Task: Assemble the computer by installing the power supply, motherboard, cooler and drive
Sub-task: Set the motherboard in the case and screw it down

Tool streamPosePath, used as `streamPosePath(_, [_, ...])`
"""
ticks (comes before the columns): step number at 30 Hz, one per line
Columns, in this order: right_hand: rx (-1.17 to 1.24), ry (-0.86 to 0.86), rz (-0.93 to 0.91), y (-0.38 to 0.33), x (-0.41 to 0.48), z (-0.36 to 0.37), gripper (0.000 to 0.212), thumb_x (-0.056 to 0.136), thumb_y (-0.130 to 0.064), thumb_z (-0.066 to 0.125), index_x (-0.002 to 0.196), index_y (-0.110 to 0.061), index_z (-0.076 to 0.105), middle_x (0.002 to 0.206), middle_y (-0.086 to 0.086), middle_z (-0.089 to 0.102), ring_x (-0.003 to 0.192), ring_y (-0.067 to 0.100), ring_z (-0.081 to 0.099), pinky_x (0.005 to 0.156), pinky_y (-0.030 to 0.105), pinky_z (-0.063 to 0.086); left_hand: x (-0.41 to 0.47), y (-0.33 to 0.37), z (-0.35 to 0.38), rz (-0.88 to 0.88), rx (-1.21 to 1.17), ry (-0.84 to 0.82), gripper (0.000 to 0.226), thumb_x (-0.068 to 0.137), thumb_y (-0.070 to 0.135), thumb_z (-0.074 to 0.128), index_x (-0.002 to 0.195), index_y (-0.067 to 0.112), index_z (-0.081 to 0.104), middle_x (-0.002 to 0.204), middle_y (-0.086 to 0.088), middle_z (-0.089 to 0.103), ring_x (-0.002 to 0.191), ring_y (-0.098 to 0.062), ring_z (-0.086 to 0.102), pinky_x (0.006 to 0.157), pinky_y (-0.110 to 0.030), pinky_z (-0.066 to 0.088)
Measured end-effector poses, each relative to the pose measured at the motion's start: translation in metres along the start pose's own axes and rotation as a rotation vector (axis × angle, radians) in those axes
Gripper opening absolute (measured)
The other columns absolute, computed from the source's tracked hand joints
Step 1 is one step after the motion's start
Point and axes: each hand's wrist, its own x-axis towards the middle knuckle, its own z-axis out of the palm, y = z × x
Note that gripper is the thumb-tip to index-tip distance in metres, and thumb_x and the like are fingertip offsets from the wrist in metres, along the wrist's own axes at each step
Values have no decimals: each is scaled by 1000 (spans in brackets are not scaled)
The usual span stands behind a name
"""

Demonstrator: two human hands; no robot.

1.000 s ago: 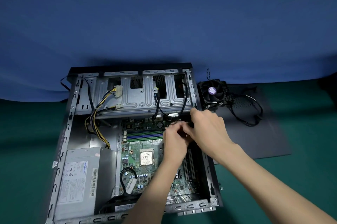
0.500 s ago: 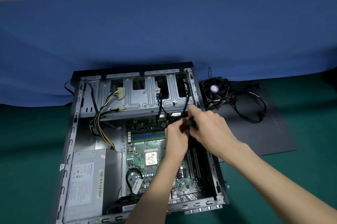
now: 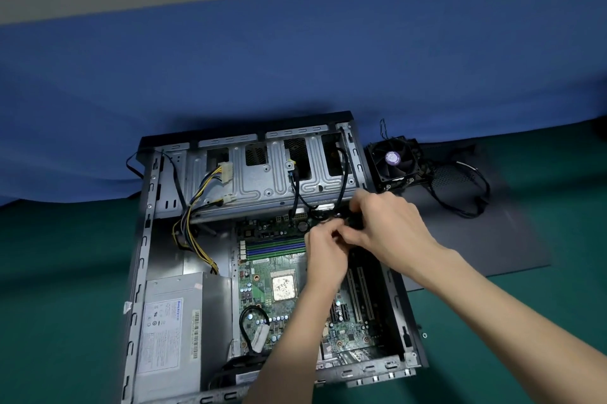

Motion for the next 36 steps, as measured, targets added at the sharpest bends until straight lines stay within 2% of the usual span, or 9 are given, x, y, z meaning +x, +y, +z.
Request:
streamPosePath(5, [-32, 27, 42, -3, 2, 0, 35, 90, -43, 59, 80, -14, 42, 75, 4, 50, 84, 36, 59, 61, 35, 34, 2, -2, 1, -36, -17, -52, 45, 72, -22, 50, 67, 21, 61, 78, 0, 66, 75, -4, 59, 70, -18, 44])
streamPosePath(9, [-62, 46, -21, -4, -1, 4, 29, 85, -37, 63, 93, -16, 45, 91, 4, 64, 88, 34, 62, 61, 34, 32, 2, -4, 2, -12, 4, -24, 27, 79, -19, 47, 87, -5, 68, 91, -22, 66, 80, -9, 58, 71, -12, 43])
streamPosePath(13, [-58, 76, 36, -2, -3, 3, 31, 90, -40, 58, 86, -15, 41, 91, 8, 65, 88, 35, 61, 61, 35, 32, 0, -2, 1, -25, -69, -55, 48, 71, -23, 52, 87, 19, 69, 78, 11, 67, 75, 0, 62, 72, -14, 47])
streamPosePath(16, [-63, 38, 24, -4, 0, 0, 31, 86, -40, 63, 93, -14, 48, 91, 7, 65, 88, 34, 62, 62, 35, 37, -1, -5, 4, -5, -32, -17, 42, 73, -22, 50, 71, 17, 63, 74, 4, 64, 72, -7, 55, 70, -24, 44])
streamPosePath(20, [6, 7, 15, -5, -3, 2, 26, 85, -28, 65, 93, -16, 43, 94, 6, 64, 92, 34, 60, 64, 35, 37, 0, -4, 2, -54, -71, -23, 46, 77, -19, 48, 88, 21, 65, 71, 21, 60, 65, 8, 57, 60, -6, 41])
streamPosePath(26, [-45, 34, 54, -5, 2, 6, 33, 88, -36, 62, 87, -14, 38, 90, 8, 63, 88, 36, 61, 61, 34, 32, -1, 0, 1, -52, 56, -12, 43, 68, -24, 35, 77, 7, 64, 63, 8, 53, 57, 3, 42, 56, -6, 33])
streamPosePath(30, [-65, -5, 81, -5, -3, -2, 31, 86, -41, 64, 95, -14, 53, 91, 5, 65, 90, 30, 62, 63, 33, 39, -4, -2, -9, -83, 94, -54, 49, 74, -19, 49, 91, 21, 71, 76, 13, 64, 71, 2, 57, 66, -14, 48])
streamPosePath(33, [442, 156, 238, 5, -6, -28, 16, 74, -27, 78, 83, -18, 70, 61, -8, 60, 56, 8, 54, 52, 21, 41, -7, -13, -21, -146, 209, -41, 37, 86, -2, 60, 103, 28, 71, 110, 3, 68, 88, -9, 62, 84, -31, 52])
streamPosePath(36, [1147, 333, 327, 34, -9, -64, 9, 69, -10, 83, 68, -15, 75, 57, -10, 59, 46, 2, 39, 44, 10, 31, -14, -26, -30, -156, 328, -77, 32, 90, 0, 57, 110, 22, 68, 124, 1, 61, 94, -5, 52, 77, -7, 41])
